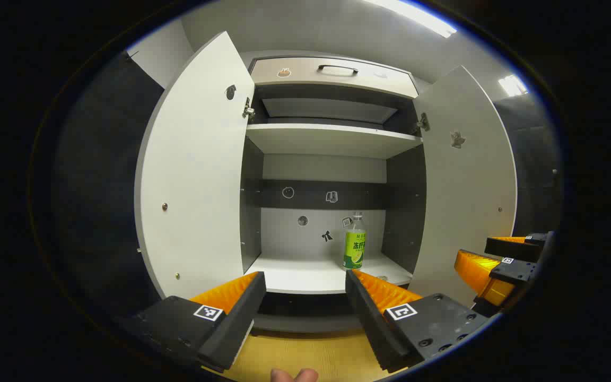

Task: Grasp the bottle in the cabinet with the left hand and place it on the coaster, then close the right door with the right hand and the left door with the left hand.

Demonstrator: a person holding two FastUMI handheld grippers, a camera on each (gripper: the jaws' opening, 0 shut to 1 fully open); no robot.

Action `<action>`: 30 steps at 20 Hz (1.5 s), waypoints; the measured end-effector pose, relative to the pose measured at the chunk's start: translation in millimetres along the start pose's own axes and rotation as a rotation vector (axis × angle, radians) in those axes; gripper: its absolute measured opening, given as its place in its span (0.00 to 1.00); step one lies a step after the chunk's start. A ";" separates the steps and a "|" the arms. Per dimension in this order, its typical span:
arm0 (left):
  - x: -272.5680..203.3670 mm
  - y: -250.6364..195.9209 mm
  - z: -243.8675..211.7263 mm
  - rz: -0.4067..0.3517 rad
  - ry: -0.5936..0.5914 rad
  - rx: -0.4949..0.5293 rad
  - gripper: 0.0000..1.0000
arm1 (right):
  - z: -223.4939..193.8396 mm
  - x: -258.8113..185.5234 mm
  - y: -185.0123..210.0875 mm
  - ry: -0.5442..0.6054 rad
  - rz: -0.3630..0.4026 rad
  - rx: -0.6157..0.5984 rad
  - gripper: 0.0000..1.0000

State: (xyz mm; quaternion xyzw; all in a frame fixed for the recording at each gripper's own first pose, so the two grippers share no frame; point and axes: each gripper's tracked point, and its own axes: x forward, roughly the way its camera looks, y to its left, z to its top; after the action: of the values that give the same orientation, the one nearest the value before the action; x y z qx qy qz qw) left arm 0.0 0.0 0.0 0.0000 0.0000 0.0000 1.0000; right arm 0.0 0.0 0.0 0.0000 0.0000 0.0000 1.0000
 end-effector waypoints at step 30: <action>68.7 -50.0 12.6 -0.085 -0.049 0.021 0.95 | 1.8 -25.0 -23.8 -0.009 0.005 -0.004 0.98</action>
State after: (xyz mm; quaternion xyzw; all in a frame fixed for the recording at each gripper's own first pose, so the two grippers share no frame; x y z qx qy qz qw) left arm 68.7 -50.0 12.6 0.0104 -0.0246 -0.0426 0.9987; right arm -25.0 -23.8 1.8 -0.0022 -0.0044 0.0026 1.0000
